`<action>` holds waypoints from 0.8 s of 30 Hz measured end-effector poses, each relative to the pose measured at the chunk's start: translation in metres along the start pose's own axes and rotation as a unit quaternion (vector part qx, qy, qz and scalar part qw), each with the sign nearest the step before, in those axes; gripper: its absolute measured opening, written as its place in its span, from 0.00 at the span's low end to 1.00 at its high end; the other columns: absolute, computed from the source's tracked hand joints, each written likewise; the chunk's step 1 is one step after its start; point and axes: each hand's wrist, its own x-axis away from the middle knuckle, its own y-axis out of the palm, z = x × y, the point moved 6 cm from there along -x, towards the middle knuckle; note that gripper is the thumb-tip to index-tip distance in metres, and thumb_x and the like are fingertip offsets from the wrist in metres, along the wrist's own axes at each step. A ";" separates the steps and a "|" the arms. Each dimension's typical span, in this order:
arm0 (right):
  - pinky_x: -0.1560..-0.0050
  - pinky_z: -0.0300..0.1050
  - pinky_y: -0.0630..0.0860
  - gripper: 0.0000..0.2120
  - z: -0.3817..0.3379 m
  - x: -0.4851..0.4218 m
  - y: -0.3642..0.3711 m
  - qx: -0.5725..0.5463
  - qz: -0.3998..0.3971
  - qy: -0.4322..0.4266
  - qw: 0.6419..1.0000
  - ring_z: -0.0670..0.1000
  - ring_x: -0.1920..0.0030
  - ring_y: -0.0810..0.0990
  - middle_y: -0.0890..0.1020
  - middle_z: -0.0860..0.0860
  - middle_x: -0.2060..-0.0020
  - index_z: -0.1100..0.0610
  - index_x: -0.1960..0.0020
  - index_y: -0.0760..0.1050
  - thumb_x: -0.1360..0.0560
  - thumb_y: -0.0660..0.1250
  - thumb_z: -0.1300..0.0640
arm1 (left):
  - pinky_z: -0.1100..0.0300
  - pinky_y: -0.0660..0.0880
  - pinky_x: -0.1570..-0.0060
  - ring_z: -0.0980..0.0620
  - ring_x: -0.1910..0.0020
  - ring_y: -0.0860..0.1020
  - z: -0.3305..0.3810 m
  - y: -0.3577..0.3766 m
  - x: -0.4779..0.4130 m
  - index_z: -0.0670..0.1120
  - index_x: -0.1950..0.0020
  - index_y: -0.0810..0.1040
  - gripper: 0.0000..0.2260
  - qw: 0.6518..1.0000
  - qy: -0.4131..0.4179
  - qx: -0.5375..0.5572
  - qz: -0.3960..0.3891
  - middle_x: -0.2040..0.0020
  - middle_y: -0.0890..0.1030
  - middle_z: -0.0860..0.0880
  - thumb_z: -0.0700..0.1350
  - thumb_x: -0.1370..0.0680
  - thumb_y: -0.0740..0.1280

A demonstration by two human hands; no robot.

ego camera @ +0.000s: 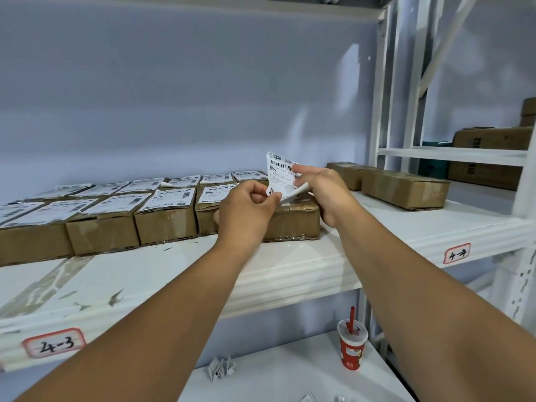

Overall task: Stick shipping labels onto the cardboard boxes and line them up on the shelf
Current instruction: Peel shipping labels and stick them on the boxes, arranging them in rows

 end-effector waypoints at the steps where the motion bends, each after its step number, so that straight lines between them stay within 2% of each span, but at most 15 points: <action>1: 0.50 0.47 0.79 0.18 0.000 0.000 0.000 -0.002 0.000 0.003 1.000 0.55 0.55 0.81 0.83 0.55 0.56 0.61 0.40 0.77 0.27 0.61 0.70 | 0.41 0.71 0.43 0.52 0.66 0.75 0.000 0.000 0.000 0.51 0.67 0.73 0.11 1.000 -0.001 -0.005 0.003 0.70 0.77 0.55 0.49 0.28 0.72; 5: 0.51 0.46 0.79 0.19 0.000 0.001 0.000 0.003 -0.004 0.008 1.000 0.55 0.53 0.81 0.83 0.56 0.54 0.59 0.40 0.77 0.26 0.58 0.70 | 0.40 0.71 0.43 0.52 0.66 0.75 0.000 0.000 0.000 0.51 0.68 0.73 0.11 1.000 0.001 -0.008 0.002 0.71 0.77 0.55 0.49 0.29 0.72; 8: 0.45 0.50 0.77 0.22 0.001 0.003 0.003 0.010 -0.019 0.014 1.000 0.58 0.50 0.81 0.82 0.59 0.50 0.60 0.37 0.75 0.27 0.56 0.71 | 0.43 0.73 0.45 0.52 0.67 0.74 -0.001 0.001 -0.001 0.51 0.67 0.73 0.11 1.000 0.002 -0.008 0.001 0.72 0.75 0.55 0.48 0.28 0.72; 10: 0.40 0.53 0.76 0.25 0.001 0.003 0.004 0.016 -0.023 0.020 0.999 0.60 0.46 0.81 0.82 0.60 0.47 0.58 0.37 0.75 0.31 0.56 0.71 | 0.51 0.72 0.52 0.53 0.70 0.71 -0.001 0.002 -0.002 0.50 0.67 0.73 0.10 1.000 0.003 -0.004 -0.001 0.74 0.73 0.56 0.48 0.28 0.71; 12: 0.39 0.55 0.76 0.28 0.001 0.004 0.004 0.025 -0.021 0.023 0.999 0.59 0.45 0.81 0.82 0.59 0.47 0.57 0.37 0.75 0.35 0.56 0.70 | 0.57 0.67 0.60 0.54 0.73 0.68 -0.001 0.003 -0.003 0.50 0.66 0.72 0.10 1.000 0.002 0.000 -0.006 0.76 0.70 0.55 0.47 0.27 0.70; 15: 0.39 0.55 0.76 0.26 0.001 0.004 0.004 0.031 -0.018 0.016 0.999 0.59 0.45 0.81 0.82 0.59 0.47 0.58 0.36 0.74 0.31 0.55 0.72 | 0.60 0.64 0.64 0.54 0.73 0.66 -0.002 0.003 -0.003 0.49 0.65 0.72 0.09 1.000 -0.002 0.005 -0.011 0.74 0.69 0.54 0.46 0.26 0.70; 19: 0.42 0.53 0.77 0.20 -0.003 0.004 0.001 -0.009 -0.001 -0.008 1.000 0.58 0.48 0.81 0.83 0.55 0.55 0.58 0.43 0.77 0.27 0.55 0.72 | 0.59 0.65 0.65 0.53 0.73 0.67 -0.002 0.003 -0.003 0.49 0.64 0.73 0.08 1.000 -0.009 0.024 -0.014 0.72 0.69 0.53 0.46 0.25 0.68; 24: 0.46 0.51 0.79 0.24 -0.003 0.005 0.004 0.023 -0.010 -0.011 1.000 0.58 0.49 0.82 0.82 0.58 0.49 0.60 0.36 0.74 0.28 0.54 0.72 | 0.60 0.63 0.67 0.54 0.73 0.67 0.002 0.003 0.000 0.49 0.64 0.73 0.08 1.000 0.009 -0.008 -0.019 0.74 0.69 0.54 0.46 0.25 0.68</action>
